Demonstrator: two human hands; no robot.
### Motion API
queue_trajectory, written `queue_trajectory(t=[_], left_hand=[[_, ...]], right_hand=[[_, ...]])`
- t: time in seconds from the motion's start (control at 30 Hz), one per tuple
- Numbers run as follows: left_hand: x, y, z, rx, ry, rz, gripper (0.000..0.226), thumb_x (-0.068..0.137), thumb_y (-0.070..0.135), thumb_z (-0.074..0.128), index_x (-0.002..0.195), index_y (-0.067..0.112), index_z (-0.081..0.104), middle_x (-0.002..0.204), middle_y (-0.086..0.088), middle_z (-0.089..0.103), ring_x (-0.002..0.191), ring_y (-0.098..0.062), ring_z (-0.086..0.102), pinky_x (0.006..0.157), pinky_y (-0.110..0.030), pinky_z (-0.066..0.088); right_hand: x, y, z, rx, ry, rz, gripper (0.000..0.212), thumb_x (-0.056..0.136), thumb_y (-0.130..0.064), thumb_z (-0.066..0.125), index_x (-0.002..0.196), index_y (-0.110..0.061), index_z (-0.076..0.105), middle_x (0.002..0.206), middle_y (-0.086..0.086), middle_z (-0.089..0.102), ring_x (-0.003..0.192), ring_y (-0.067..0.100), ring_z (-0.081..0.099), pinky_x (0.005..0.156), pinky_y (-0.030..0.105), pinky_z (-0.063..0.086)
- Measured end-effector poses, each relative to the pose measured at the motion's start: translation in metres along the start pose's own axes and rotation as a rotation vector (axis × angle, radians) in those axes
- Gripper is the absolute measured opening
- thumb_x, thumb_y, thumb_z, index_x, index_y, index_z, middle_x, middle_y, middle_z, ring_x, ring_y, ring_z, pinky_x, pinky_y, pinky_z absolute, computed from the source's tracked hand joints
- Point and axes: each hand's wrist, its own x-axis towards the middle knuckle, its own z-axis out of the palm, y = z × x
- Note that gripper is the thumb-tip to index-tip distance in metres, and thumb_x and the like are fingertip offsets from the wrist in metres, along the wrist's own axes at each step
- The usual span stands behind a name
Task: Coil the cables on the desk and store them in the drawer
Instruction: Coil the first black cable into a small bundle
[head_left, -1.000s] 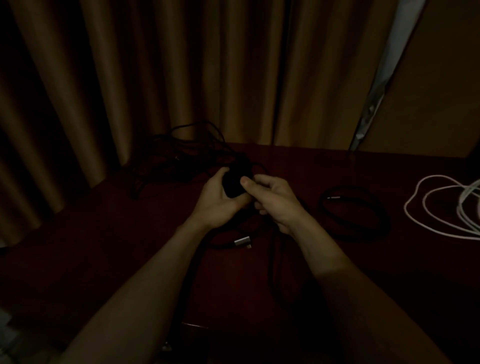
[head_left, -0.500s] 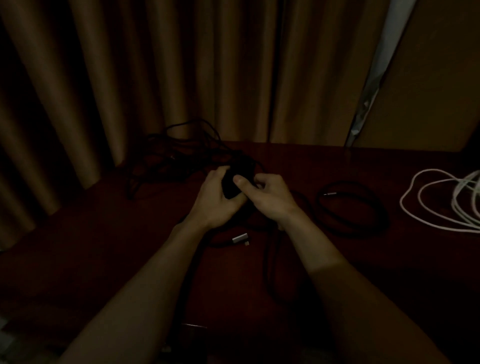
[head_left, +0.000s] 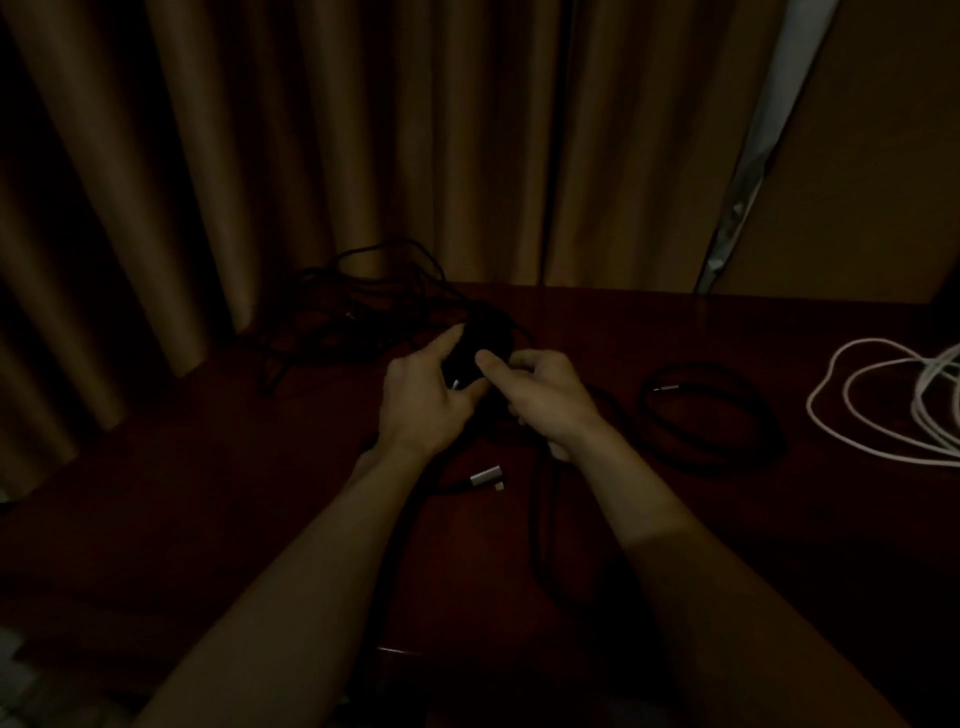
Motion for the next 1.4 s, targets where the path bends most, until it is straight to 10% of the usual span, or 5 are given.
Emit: queue_trajectory(t=[0.2, 0.47, 0.93, 1.07, 1.4], left_hand=[[0.003, -0.003, -0.003, -0.196, -0.176, -0.081, 0.063, 0.079, 0.035, 0.086, 0.136, 0.025, 0.059, 0.123, 0.013, 0.068, 0.108, 0.006, 0.065, 0.091, -0.019, 0.055], [0.006, -0.005, -0.007, -0.459, -0.370, -0.192, 0.048, 0.089, 0.007, 0.079, 0.132, 0.009, 0.059, 0.118, -0.002, 0.074, 0.109, -0.015, 0.072, 0.087, -0.026, 0.058], [0.003, -0.007, 0.000, -0.070, -0.113, 0.007, 0.060, 0.090, 0.001, 0.070, 0.144, 0.014, 0.048, 0.125, 0.000, 0.064, 0.113, -0.014, 0.063, 0.093, -0.032, 0.055], [0.002, -0.001, 0.000, -0.131, -0.217, -0.022, 0.063, 0.093, 0.016, 0.070, 0.150, 0.020, 0.043, 0.133, 0.005, 0.060, 0.120, -0.009, 0.059, 0.098, -0.029, 0.052], [0.009, -0.006, -0.015, -0.543, -0.329, -0.288, 0.056, 0.073, 0.012, 0.089, 0.124, 0.012, 0.066, 0.117, -0.009, 0.074, 0.105, -0.023, 0.073, 0.089, -0.036, 0.060]], right_hand=[[-0.004, -0.004, -0.002, 0.024, 0.051, -0.029, 0.029, 0.095, -0.034, 0.074, 0.109, -0.009, 0.070, 0.106, 0.003, 0.076, 0.099, 0.015, 0.074, 0.086, 0.029, 0.062], [-0.010, -0.005, -0.012, 0.044, -0.121, -0.095, 0.027, 0.098, -0.017, 0.069, 0.125, -0.011, 0.070, 0.103, -0.004, 0.074, 0.084, -0.006, 0.071, 0.064, 0.009, 0.050], [-0.010, -0.015, 0.000, -0.022, -0.174, 0.053, 0.057, 0.097, -0.044, 0.068, 0.139, -0.007, 0.058, 0.117, 0.000, 0.071, 0.078, 0.000, 0.067, 0.057, 0.010, 0.048], [-0.012, -0.013, 0.007, 0.093, -0.084, 0.019, 0.034, 0.101, -0.028, 0.067, 0.126, -0.005, 0.069, 0.108, 0.005, 0.077, 0.091, 0.008, 0.075, 0.073, 0.019, 0.059], [-0.014, -0.011, -0.013, 0.071, -0.231, 0.005, 0.039, 0.107, -0.032, 0.053, 0.126, -0.001, 0.067, 0.063, -0.012, 0.054, 0.048, -0.001, 0.039, 0.047, 0.013, 0.034]])
